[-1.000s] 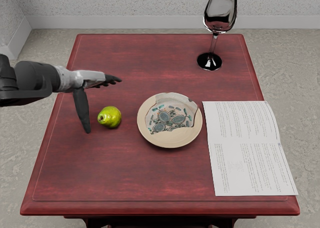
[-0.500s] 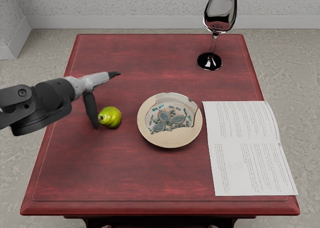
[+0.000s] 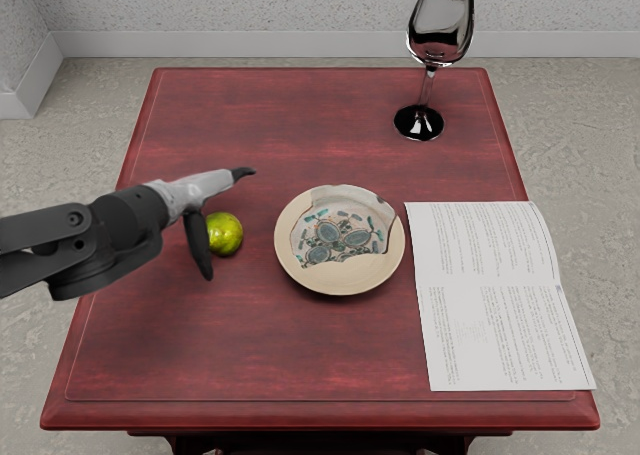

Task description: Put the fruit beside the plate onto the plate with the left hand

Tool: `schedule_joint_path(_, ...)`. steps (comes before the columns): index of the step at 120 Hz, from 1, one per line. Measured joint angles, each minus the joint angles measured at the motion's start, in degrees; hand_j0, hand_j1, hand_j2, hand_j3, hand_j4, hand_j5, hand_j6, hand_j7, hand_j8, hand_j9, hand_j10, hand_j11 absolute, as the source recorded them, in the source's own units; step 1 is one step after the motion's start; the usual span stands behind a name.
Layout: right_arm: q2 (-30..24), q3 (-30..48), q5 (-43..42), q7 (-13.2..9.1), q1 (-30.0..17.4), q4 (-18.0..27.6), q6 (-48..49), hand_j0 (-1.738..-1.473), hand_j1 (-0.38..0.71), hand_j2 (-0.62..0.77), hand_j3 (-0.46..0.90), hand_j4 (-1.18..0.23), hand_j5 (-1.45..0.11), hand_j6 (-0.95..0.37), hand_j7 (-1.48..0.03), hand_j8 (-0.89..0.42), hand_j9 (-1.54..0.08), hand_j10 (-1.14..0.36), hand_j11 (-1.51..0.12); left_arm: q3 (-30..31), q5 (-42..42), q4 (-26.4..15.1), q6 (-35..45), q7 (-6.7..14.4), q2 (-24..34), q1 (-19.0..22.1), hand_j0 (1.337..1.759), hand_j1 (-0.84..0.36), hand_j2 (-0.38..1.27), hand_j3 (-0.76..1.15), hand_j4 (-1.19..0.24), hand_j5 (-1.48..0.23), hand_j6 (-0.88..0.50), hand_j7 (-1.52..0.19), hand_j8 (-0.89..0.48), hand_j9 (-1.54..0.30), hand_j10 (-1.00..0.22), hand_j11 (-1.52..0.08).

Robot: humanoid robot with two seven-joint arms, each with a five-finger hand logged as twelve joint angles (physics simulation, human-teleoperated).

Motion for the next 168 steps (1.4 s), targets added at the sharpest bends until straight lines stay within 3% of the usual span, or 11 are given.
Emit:
schedule_joint_path(27,0.00,0.00,0.00,0.00,0.00,0.00,0.00,-1.658,-0.35,0.00,0.00,0.00,0.00,0.00,0.00,0.00,0.00,0.00,0.00,0.72,0.03,-0.01,-0.08,0.00,0.36,0.03,1.658,0.30,0.01,0.00,-0.04,-0.05,-0.04,-0.05,-0.04,-0.05,-0.04,-0.05)
schedule_joint_path(60,0.00,-0.01,0.00,0.00,0.00,0.00,0.00,-1.658,-0.35,0.00,0.00,0.00,0.00,0.00,0.00,0.00,0.00,0.00,0.00,1.44,0.16,-0.93,-0.26,0.00,0.48,-0.09,1.658,0.04,0.05,0.00,-0.26,-0.33,-0.26,-0.33,-0.26,-0.33,-0.26,-0.33)
schedule_joint_path(86,0.00,-0.01,0.00,0.00,0.00,0.00,0.00,-1.658,-0.35,0.00,0.00,0.00,0.00,0.00,0.00,0.00,0.00,0.00,0.00,1.65,0.39,-1.24,-0.16,0.00,0.69,0.00,1.658,-0.05,0.07,0.00,-0.34,-0.44,-0.34,-0.44,-0.34,-0.44,-0.34,-0.44)
schedule_joint_path(119,0.00,-0.01,0.00,0.00,0.00,0.00,0.00,-1.658,-0.35,0.00,0.00,0.00,0.00,0.00,0.00,0.00,0.00,0.00,0.00,2.38,0.70,-1.14,-0.04,0.00,0.68,0.03,1.658,-0.09,0.08,0.00,-0.40,-0.47,-0.40,-0.47,-0.32,-0.49,-0.40,-0.49)
schedule_joint_path(131,0.00,-0.01,0.00,0.00,0.00,0.00,0.00,-1.658,-0.35,0.00,0.00,0.00,0.00,0.00,0.00,0.00,0.00,0.00,0.00,2.45,0.62,-1.10,-0.11,0.01,0.78,-0.01,1.657,-0.17,0.11,0.00,-0.44,-0.55,-0.44,-0.55,-0.30,-0.56,-0.38,-0.56)
schedule_joint_path(168,0.00,-0.01,0.00,0.00,0.00,0.00,0.00,-1.658,-0.35,0.00,0.00,0.00,0.00,0.00,0.00,0.00,0.00,0.00,0.00,2.49,0.83,-0.49,-0.35,0.10,0.92,-0.01,1.650,-0.17,0.01,0.00,-0.58,-0.76,-0.38,-0.78,-0.23,-0.78,-0.36,-0.77)
